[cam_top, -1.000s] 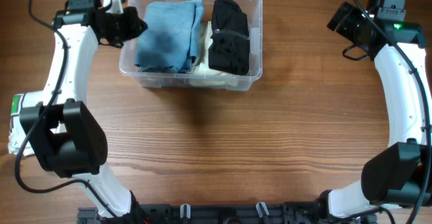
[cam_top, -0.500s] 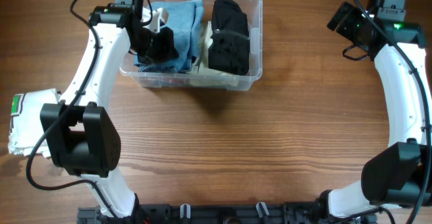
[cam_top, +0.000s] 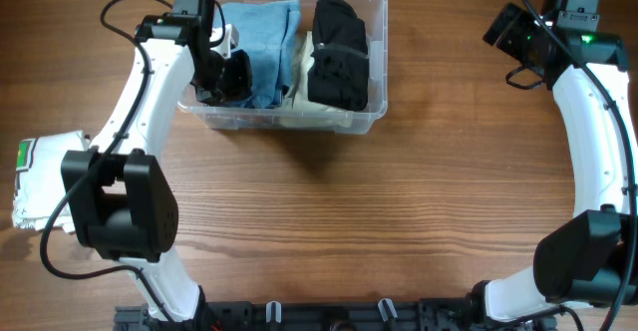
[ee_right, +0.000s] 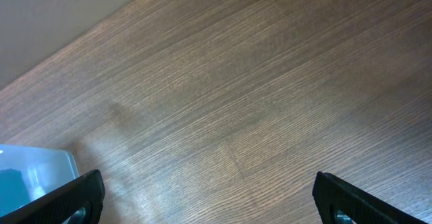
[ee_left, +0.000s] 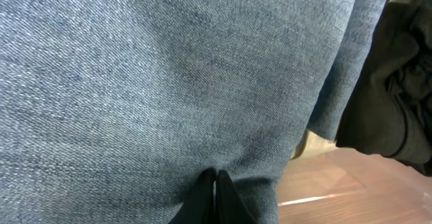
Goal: Pack container
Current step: 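Press and flatten the denim item in the bin with the left gripper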
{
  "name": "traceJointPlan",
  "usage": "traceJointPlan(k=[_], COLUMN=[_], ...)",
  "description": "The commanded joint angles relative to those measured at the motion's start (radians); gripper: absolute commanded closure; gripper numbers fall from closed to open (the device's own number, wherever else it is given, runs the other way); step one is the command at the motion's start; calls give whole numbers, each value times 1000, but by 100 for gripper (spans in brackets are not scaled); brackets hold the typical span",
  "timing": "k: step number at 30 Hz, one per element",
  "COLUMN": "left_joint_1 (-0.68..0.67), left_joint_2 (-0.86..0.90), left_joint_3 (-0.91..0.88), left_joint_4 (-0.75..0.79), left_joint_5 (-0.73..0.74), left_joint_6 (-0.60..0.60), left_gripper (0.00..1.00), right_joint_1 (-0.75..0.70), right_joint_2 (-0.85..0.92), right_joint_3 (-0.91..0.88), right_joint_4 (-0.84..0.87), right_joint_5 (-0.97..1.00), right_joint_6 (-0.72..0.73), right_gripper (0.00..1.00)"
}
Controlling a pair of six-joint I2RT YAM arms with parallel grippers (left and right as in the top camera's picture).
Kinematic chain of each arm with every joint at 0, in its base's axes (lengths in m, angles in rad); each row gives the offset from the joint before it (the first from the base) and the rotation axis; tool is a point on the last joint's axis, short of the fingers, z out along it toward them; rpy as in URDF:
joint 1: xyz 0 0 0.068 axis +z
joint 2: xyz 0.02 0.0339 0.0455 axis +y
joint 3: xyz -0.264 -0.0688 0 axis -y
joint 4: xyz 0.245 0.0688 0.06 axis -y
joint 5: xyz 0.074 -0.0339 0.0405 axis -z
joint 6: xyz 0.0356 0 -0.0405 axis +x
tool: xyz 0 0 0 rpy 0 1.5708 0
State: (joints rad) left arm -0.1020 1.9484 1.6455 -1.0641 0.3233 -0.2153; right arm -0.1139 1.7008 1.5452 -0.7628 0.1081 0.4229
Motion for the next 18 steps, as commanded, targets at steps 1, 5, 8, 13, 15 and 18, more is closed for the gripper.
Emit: traceJointPlan(k=[1,5,8,13,15,18], left_joint_1=[2,2,2,1,1,1], left_joint_2=[-66,-121,-157,-147,-132,-114], left_joint_3=[83,121,124,124,123,105], left_joint_4=[-11,-25,-50,-176,-214,-225], left_joint_5=[-40,-36,-21,-21,-21,-21], left_joint_6=[2,1,-11,-14,-14,-14], left_gripper=[96,96,96,96,96,96], right_joint_1=[3,3,3,3,3,3], right_joint_2=[11,11,11,11,11,11], right_joint_3=[-3,-3,-3,-3,-3,-3], right_joint_4=[2,2,2,3,3,2], right_joint_5=[-5,-5,-5,-5,-5,-5], right_joint_6=[11,11,11,11,11,11], right_gripper=[0,0,0,0,0,0])
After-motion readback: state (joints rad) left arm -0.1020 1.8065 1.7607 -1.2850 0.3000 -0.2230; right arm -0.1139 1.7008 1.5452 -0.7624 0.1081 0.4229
